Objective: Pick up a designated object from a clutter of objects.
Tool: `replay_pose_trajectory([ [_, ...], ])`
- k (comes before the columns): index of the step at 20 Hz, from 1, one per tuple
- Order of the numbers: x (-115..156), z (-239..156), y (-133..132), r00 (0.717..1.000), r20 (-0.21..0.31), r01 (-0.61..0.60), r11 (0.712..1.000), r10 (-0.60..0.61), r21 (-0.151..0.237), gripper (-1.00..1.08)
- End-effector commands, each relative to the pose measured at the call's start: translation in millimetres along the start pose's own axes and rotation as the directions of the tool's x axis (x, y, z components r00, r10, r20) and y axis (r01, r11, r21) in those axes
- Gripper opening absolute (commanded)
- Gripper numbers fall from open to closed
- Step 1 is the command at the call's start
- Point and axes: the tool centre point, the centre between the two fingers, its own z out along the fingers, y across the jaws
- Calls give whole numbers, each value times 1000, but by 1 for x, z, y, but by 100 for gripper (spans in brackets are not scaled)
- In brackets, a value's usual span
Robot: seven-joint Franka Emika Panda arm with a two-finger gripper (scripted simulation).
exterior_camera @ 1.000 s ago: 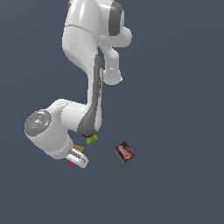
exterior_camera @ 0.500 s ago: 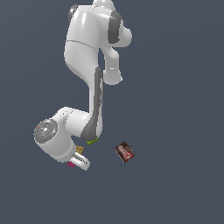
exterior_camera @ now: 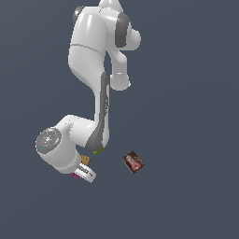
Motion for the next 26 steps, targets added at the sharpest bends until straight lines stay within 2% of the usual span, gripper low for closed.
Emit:
replay_pose_trajectory([
  [1, -1, 2, -1, 1000, 4, 2, 1000, -2, 0, -100],
  [14, -6, -17, 3, 1000, 0, 0, 1000, 0, 0, -100],
  [20, -17, -49, 8, 1000, 0, 0, 1000, 0, 0, -100],
  [26, -34, -100, 17, 1000, 1, 0, 1000, 0, 1, -100],
])
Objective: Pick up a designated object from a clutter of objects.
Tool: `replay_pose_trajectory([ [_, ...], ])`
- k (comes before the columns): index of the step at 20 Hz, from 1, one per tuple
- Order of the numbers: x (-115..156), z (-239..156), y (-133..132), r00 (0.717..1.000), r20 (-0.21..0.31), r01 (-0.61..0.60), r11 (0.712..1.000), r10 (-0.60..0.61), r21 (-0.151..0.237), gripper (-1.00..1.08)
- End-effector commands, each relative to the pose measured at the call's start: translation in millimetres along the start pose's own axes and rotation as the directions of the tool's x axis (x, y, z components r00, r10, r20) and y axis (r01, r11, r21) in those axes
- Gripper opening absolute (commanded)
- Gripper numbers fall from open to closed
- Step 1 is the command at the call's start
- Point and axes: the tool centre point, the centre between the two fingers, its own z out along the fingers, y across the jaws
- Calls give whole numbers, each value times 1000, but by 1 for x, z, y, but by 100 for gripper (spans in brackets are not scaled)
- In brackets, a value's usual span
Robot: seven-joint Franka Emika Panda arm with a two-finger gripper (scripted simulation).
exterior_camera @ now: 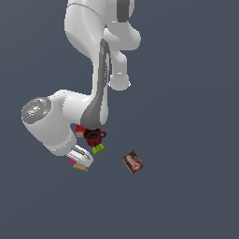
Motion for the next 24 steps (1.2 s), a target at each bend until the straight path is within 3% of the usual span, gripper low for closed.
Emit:
replay_pose_trajectory([
  [1, -8, -24, 4, 1000, -1, 0, 1000, 0, 1, -100],
  [16, -57, -184, 31, 1000, 0, 0, 1000, 0, 1, -100],
  [24, -74, -246, 41, 1000, 1, 0, 1000, 0, 0, -100],
])
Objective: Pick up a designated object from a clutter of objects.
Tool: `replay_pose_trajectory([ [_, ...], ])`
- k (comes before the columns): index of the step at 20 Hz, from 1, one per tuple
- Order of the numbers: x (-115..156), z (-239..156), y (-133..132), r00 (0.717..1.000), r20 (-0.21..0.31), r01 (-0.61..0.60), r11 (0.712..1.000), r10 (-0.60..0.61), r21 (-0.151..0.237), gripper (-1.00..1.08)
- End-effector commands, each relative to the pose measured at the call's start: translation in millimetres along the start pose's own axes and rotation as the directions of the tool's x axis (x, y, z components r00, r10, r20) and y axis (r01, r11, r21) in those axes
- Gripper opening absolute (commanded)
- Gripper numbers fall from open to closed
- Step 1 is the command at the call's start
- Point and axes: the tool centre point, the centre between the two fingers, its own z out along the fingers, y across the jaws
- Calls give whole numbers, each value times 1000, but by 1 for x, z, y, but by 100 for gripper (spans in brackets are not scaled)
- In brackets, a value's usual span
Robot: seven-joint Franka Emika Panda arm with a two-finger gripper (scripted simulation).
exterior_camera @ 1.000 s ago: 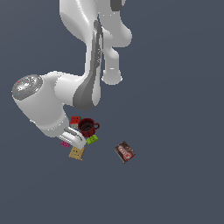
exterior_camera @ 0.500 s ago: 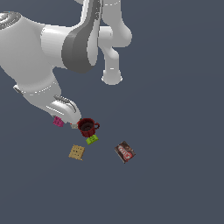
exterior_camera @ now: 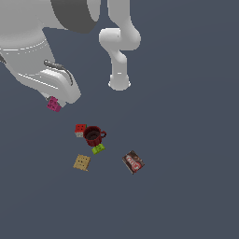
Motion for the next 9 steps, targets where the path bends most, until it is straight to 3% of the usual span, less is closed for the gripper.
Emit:
replay_pose_trajectory([
  [1, -4, -15, 2, 1000, 1, 0, 1000, 0, -1, -100],
  [9, -8, -34, 5, 1000, 2, 1, 1000, -1, -1, -100],
])
